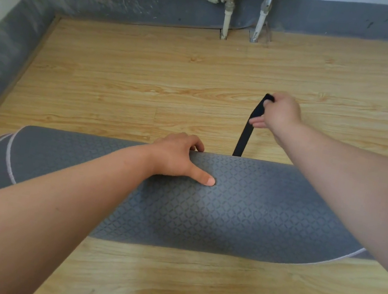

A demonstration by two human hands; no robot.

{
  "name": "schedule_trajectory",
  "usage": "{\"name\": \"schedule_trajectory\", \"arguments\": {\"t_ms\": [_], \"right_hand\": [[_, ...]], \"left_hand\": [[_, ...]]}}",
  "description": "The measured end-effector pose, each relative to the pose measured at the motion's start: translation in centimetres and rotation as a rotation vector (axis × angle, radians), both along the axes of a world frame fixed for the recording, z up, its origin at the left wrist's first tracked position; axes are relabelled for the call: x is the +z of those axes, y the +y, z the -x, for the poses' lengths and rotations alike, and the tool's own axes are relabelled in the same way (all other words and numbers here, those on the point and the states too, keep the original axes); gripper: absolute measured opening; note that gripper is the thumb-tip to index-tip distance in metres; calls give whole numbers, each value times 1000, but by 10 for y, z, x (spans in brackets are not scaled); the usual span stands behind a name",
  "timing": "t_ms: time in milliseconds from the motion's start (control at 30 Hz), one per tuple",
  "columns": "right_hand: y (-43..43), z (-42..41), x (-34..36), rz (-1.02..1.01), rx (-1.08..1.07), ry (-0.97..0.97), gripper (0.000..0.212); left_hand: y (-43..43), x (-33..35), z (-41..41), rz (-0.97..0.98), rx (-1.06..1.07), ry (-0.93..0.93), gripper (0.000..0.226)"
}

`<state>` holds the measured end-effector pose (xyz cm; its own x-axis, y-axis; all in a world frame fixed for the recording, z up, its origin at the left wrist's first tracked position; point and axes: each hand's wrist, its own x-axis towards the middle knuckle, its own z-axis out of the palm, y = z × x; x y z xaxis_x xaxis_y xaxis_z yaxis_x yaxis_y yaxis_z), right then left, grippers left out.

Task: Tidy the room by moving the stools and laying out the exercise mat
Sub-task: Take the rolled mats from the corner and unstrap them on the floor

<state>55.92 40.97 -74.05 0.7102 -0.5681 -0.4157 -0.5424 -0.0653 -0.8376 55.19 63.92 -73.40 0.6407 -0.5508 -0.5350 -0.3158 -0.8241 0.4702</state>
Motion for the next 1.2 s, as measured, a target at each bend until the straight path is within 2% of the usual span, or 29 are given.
{"name": "schedule_trajectory", "arguments": {"t_ms": [100,167,300,367,567,667,767,867,967,1100,1200], "right_hand": [[-7,-4,8,107,41,-145,41],[-5,-9,15,115,86,-211,42],[10,-17,28,4,150,-270,43],[21,-16,31,-71,199,-265,43],[36,-7,34,-134,344,-252,50],[34,-3,38,-217,369,-246,49],[31,2,39,-291,352,-243,42],[18,5,35,-451,233,-224,46],[4,12,30,-552,141,-199,40],[2,21,22,-530,236,-136,30],[11,20,19,-398,396,-51,34]], "left_hand": [[-2,4,-5,-41,-13,61,85],[-4,6,-6,-25,24,98,72],[-15,-1,-7,-4,131,-24,38],[-24,-6,-6,9,170,-23,26],[-45,-15,0,117,439,196,46],[-51,-14,-1,178,492,264,36],[-57,-13,-5,251,569,209,25],[-59,-8,-12,330,739,178,26],[-58,1,-21,474,874,142,26],[-63,16,-34,653,999,154,23],[-65,18,-37,688,950,152,24]]}}
